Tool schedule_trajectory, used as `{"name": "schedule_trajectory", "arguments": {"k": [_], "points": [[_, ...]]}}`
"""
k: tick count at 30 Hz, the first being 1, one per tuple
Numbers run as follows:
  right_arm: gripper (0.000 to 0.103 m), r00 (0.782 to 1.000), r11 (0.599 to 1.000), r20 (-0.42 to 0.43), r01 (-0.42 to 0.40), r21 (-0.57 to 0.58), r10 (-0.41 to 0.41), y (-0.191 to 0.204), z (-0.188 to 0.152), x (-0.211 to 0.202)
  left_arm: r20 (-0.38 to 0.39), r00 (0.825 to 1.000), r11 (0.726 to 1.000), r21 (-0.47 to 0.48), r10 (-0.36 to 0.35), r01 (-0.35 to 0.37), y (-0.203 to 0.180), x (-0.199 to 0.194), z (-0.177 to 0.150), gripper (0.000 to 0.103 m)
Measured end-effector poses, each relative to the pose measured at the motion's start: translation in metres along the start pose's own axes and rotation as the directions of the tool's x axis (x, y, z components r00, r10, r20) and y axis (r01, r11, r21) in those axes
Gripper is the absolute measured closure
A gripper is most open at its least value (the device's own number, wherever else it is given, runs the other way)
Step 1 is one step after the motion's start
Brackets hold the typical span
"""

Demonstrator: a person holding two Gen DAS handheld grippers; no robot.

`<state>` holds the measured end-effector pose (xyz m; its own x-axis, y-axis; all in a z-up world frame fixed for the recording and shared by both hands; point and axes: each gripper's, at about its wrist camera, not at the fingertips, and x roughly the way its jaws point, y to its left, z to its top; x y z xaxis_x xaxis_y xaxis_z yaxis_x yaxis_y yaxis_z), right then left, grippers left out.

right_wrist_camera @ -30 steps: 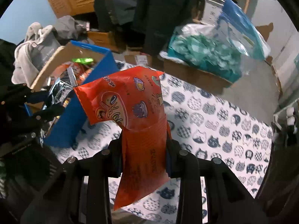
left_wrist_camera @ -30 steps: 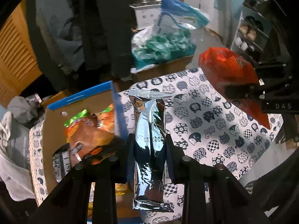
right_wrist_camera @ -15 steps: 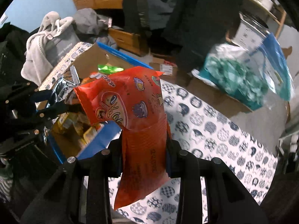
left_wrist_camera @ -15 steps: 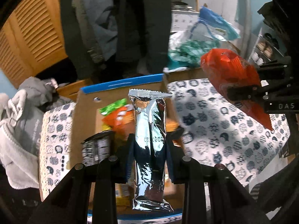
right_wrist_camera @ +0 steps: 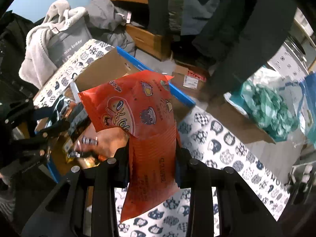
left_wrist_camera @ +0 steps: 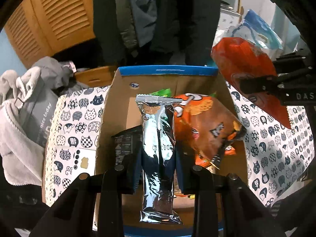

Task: Organize snacks
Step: 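Carry both packets into the cardboard box and open both tools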

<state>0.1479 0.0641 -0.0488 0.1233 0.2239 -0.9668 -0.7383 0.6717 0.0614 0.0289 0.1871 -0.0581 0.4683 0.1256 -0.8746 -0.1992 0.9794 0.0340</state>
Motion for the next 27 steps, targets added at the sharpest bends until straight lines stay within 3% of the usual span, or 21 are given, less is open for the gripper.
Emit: {"name": "schedule_trajectory", "arguments": {"k": [12,13,15,17,19,23,27], "points": [[0.068,1.000,0.999,-0.030,-0.007,-0.044,0.006,0.009,0.031,0.037,-0.018,1.000,0.999,-0.054,-0.007,0.006,0.020,0.012,-0.001,0.072],[0.067,0.999,0.999,-0.030,-0.013,-0.046,0.012,0.010,0.033,0.038,-0.018,1.000,0.998,-0.058,-0.006,0.005,0.021,0.012,-0.001,0.069],[0.062,0.999,0.998,-0.033,-0.012,-0.054,0.010,0.012,0.035,0.039,-0.014,1.000,0.998,-0.066,0.006,-0.007,0.023,0.011,-0.001,0.044],[0.057,1.000,0.998,-0.022,-0.007,-0.055,0.006,0.013,0.035,0.036,0.004,1.000,0.997,-0.078,0.020,-0.020,0.025,0.007,-0.001,0.035],[0.051,1.000,0.999,-0.013,-0.014,-0.052,0.013,0.013,0.035,0.033,0.013,1.000,0.996,-0.084,0.024,-0.022,0.026,0.000,0.000,0.035],[0.050,1.000,0.999,0.019,-0.023,-0.035,0.024,0.012,0.033,0.018,0.043,0.999,0.996,-0.083,0.013,-0.010,0.024,-0.012,0.002,0.027],[0.047,0.998,0.999,0.056,-0.029,-0.017,0.030,0.011,0.025,-0.004,0.067,0.998,0.998,-0.061,0.020,-0.016,0.019,-0.026,0.002,0.027]]}}
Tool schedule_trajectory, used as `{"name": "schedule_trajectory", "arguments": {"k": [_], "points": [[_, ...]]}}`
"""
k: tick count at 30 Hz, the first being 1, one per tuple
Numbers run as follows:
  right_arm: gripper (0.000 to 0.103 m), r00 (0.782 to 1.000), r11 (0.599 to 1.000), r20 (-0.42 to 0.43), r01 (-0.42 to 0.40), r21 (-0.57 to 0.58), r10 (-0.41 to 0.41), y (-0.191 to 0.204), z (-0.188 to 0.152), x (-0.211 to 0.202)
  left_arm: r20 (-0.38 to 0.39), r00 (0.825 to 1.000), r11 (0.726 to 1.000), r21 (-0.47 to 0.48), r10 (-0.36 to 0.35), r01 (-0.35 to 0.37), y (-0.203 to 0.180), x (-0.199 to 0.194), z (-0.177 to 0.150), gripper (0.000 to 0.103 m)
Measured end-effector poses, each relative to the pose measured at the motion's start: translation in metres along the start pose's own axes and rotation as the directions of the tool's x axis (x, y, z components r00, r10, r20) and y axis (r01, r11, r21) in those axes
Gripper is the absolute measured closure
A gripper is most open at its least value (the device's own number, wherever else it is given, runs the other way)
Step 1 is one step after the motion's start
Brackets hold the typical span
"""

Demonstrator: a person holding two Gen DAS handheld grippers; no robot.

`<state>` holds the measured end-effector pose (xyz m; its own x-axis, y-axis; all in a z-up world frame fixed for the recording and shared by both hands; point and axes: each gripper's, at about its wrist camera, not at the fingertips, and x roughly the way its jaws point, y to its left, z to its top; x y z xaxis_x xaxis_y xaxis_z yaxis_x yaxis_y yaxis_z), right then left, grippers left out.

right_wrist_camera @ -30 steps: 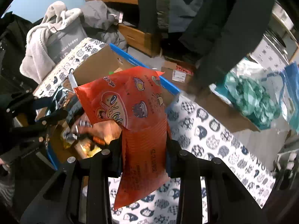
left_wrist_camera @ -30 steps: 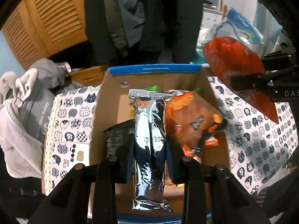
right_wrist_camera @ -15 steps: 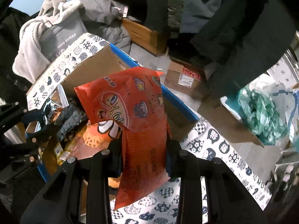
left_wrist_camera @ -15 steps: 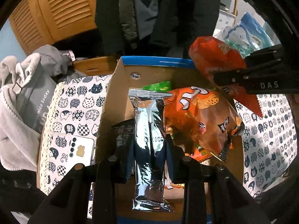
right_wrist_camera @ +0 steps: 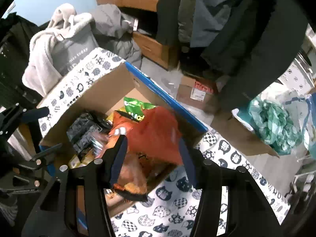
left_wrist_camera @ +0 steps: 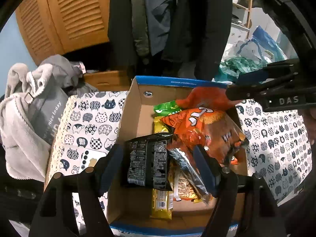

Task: Organize snacks

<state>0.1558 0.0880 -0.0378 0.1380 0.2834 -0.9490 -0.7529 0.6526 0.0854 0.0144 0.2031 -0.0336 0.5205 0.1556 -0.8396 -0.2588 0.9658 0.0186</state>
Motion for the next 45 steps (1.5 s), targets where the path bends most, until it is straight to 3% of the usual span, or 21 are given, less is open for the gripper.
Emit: {"name": "schedule_trajectory", "arguments": {"k": [10,14,25,29,32,45], "points": [[0.035,0.998,0.998,0.057,0.028,0.059,-0.031,0.000,-0.041,-0.050,0.058,0.998,0.999,0.033,0.003,-0.004,-0.015,-0.032,-0.002,0.022],[0.032,0.996,0.996,0.082,0.023,0.091,-0.031,-0.001,-0.061,-0.070,0.083,0.997,0.999,0.054,0.007,-0.011,-0.025,-0.043,-0.003,0.016],[0.029,0.986,0.988,0.135,0.076,0.135,-0.095,-0.006,-0.101,-0.107,0.082,0.997,0.998,0.068,0.002,-0.008,-0.043,-0.057,-0.017,0.013],[0.029,0.986,0.987,0.139,0.069,0.146,-0.090,-0.009,-0.113,-0.113,0.098,0.995,0.998,0.059,-0.003,-0.003,-0.047,-0.064,-0.020,0.012],[0.029,0.985,0.986,0.141,0.076,0.148,-0.097,-0.010,-0.120,-0.117,0.114,0.993,0.999,0.049,-0.009,0.004,-0.051,-0.068,-0.020,0.004],[0.029,0.987,0.981,0.130,0.074,0.178,-0.098,-0.024,-0.137,-0.116,0.123,0.992,0.997,0.078,0.014,-0.024,-0.071,-0.064,-0.021,0.004]]}}
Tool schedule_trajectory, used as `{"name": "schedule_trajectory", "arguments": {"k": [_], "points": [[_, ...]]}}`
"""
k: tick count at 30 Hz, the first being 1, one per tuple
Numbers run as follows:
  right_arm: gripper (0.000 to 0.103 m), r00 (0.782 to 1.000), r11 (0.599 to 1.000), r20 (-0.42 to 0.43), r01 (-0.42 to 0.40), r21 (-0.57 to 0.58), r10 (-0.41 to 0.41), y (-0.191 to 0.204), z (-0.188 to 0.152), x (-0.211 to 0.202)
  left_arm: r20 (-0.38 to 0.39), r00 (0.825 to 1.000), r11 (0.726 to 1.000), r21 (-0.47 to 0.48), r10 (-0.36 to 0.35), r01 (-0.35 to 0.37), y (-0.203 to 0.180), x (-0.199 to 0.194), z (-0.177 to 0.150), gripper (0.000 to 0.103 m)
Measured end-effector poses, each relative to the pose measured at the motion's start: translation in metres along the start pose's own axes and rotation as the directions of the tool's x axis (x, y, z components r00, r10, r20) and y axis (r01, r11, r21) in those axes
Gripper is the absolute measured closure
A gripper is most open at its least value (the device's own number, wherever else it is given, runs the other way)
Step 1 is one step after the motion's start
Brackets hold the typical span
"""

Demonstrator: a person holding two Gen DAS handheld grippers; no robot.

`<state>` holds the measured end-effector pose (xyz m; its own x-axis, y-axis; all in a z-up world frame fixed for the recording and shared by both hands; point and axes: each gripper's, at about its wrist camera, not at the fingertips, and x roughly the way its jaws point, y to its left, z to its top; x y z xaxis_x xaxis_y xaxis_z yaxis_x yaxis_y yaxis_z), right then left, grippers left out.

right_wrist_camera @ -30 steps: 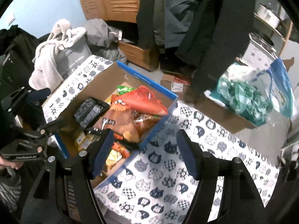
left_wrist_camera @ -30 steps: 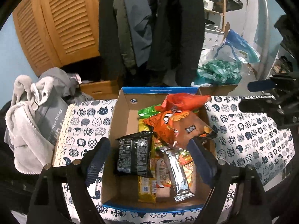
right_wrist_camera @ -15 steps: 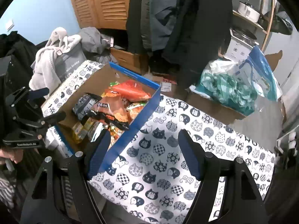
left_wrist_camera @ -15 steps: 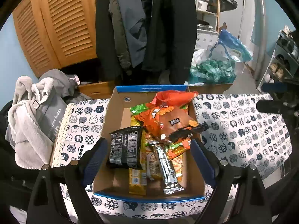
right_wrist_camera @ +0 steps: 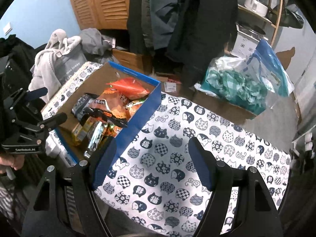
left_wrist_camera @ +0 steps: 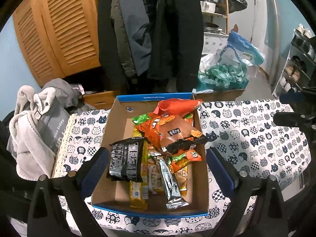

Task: Organize snacks

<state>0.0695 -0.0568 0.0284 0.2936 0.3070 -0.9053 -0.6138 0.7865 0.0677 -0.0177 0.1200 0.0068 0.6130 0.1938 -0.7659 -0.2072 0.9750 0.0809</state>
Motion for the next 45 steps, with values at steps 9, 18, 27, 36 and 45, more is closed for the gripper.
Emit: {"name": "schedule_trajectory", "arguments": {"k": [9,18,27,36,45], "points": [[0.029,1.000,1.000,0.001,0.001,0.014,-0.001,-0.006,-0.001,-0.001,0.002,1.000,0.999,0.032,-0.003,0.002,-0.012,0.001,0.005,0.004],[0.029,1.000,1.000,-0.005,0.001,0.018,-0.001,-0.010,-0.002,0.000,-0.002,1.000,1.000,0.023,-0.007,0.007,-0.013,0.001,0.005,0.004],[0.029,1.000,1.000,-0.008,0.001,0.020,-0.001,-0.010,-0.002,0.001,-0.017,1.000,1.000,0.016,-0.010,0.010,-0.011,0.002,0.003,0.004],[0.029,1.000,1.000,-0.009,0.001,0.020,-0.001,-0.009,-0.001,0.001,-0.015,1.000,1.000,0.019,-0.015,0.015,-0.012,-0.001,0.002,0.004],[0.029,1.000,1.000,-0.016,0.002,0.018,-0.002,-0.008,-0.001,0.004,-0.023,0.999,1.000,0.013,-0.024,0.024,-0.011,-0.001,0.003,0.004]]}}
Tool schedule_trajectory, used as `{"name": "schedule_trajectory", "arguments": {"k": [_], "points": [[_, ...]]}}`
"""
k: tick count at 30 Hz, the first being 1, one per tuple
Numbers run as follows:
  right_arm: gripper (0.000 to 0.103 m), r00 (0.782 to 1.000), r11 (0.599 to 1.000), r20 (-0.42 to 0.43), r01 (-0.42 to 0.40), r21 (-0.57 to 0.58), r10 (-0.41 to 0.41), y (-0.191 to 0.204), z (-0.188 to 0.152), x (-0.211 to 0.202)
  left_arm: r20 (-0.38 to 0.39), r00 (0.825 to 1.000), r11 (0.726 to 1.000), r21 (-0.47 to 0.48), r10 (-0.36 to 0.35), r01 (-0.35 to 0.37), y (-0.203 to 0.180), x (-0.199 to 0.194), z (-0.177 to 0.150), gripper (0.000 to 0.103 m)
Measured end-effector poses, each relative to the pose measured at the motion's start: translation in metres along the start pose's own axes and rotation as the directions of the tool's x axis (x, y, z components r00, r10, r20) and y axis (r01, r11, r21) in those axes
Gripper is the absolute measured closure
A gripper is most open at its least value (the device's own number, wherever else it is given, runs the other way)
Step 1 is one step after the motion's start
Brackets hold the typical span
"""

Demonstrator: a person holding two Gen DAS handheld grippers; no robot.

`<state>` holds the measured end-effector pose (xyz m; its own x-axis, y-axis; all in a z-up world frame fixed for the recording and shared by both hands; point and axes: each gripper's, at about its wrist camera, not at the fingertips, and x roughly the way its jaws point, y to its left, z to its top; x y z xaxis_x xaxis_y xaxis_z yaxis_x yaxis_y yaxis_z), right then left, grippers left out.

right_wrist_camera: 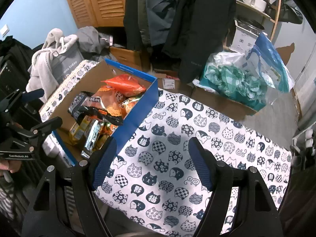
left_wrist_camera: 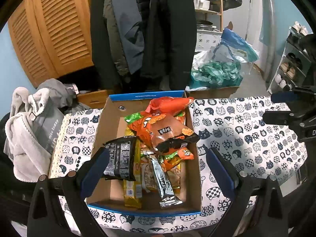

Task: Organize snacks

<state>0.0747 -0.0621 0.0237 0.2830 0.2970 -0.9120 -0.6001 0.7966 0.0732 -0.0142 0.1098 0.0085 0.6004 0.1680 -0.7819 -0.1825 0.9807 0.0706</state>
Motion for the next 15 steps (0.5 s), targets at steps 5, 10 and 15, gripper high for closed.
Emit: {"name": "schedule_trajectory", "arguments": {"k": [5,10,15], "points": [[0.029,1.000,1.000,-0.005,-0.002,-0.005,0.002,0.0022,-0.0015,0.0033,-0.003,1.000,1.000,0.007,0.018,-0.018,0.0023,0.0018,-0.0006,0.004],[0.029,1.000,1.000,-0.007,-0.002,-0.007,0.002,0.0033,-0.0023,0.0050,-0.003,1.000,1.000,0.013,0.025,-0.025,0.0029,0.0022,-0.0014,0.004],[0.029,1.000,1.000,-0.015,-0.003,-0.009,0.003,0.0028,-0.0034,0.0065,-0.003,1.000,1.000,0.019,0.023,-0.023,0.0038,0.0037,-0.0026,0.004]]}}
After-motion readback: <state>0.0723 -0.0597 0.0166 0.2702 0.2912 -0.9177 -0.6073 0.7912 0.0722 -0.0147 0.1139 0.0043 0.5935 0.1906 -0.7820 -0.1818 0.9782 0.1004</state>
